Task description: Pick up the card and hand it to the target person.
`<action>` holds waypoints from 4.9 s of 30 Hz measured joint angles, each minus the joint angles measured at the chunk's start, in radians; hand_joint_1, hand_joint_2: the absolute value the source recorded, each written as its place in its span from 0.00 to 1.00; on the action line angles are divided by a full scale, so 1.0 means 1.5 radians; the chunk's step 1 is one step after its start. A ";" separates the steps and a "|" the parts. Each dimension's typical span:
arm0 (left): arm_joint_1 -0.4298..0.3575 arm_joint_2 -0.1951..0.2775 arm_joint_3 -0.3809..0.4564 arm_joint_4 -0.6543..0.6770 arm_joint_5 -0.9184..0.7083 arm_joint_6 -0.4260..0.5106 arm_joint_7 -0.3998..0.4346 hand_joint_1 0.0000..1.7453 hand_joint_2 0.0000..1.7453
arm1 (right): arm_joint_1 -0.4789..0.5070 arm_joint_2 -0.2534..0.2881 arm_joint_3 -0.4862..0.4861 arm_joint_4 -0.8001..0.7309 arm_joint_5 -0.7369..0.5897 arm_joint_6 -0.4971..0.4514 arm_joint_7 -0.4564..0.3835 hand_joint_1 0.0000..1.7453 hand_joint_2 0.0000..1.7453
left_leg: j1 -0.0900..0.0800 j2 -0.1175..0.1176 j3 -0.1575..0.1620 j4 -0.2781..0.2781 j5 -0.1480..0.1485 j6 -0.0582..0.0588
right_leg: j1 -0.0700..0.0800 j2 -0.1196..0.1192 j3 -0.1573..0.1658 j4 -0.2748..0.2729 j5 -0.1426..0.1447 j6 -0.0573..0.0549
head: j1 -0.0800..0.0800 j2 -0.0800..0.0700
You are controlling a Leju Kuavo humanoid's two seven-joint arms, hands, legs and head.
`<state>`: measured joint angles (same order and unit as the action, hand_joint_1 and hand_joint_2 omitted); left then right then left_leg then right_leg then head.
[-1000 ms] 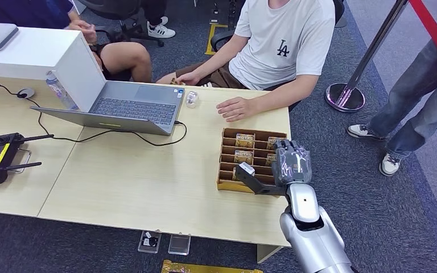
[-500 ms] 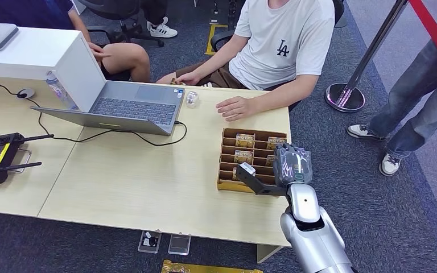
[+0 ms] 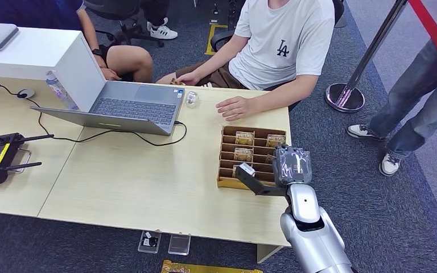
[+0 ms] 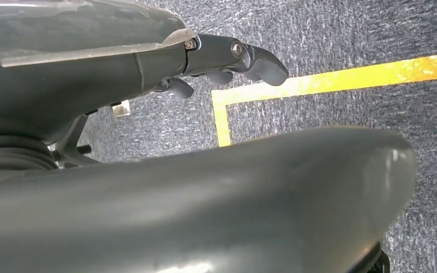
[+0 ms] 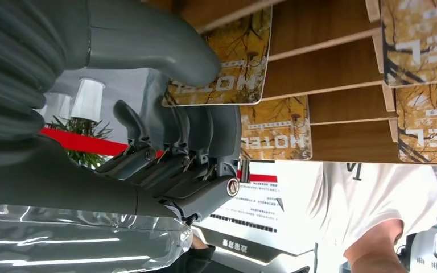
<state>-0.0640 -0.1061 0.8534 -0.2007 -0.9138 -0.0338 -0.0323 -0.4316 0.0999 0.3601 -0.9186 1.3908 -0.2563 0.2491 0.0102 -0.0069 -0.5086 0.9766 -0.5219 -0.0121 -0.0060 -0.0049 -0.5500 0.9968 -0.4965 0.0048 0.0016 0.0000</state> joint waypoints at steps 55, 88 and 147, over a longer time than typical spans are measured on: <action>0.001 0.010 0.017 0.000 -0.019 -0.054 -0.082 0.00 1.00 | 0.122 -0.049 0.001 -0.381 -0.377 0.098 -0.237 0.92 1.00 | 0.000 0.000 -0.001 0.000 0.000 0.000 | 0.000 0.000 0.000 0.000 0.000 0.000 | 0.000 0.000; -0.006 0.010 0.026 0.000 -0.047 -0.053 -0.077 0.00 1.00 | -0.050 0.004 0.020 -0.245 -0.350 -0.285 -0.429 0.92 1.00 | 0.000 0.000 -0.001 0.000 0.000 0.000 | 0.000 0.000 0.000 0.000 0.000 0.000 | 0.000 0.000; -0.003 0.011 0.056 0.000 -0.047 -0.043 -0.078 0.00 0.00 | 0.011 0.004 0.019 -0.385 -0.409 -0.294 -0.449 0.00 1.00 | 0.000 0.000 -0.001 0.000 0.000 0.000 | 0.000 0.000 -0.001 0.000 0.000 0.000 | 0.000 0.000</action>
<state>-0.0684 -0.0900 0.9378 -0.2007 -0.9843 -0.0978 -0.1486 -0.4150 0.1057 0.3886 -1.4957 0.7776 -0.6968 -0.4247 0.0101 -0.0070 -0.5102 0.9767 -0.5217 -0.0124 -0.0059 -0.0050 -0.5518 0.9969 -0.4965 0.0047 0.0016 0.0000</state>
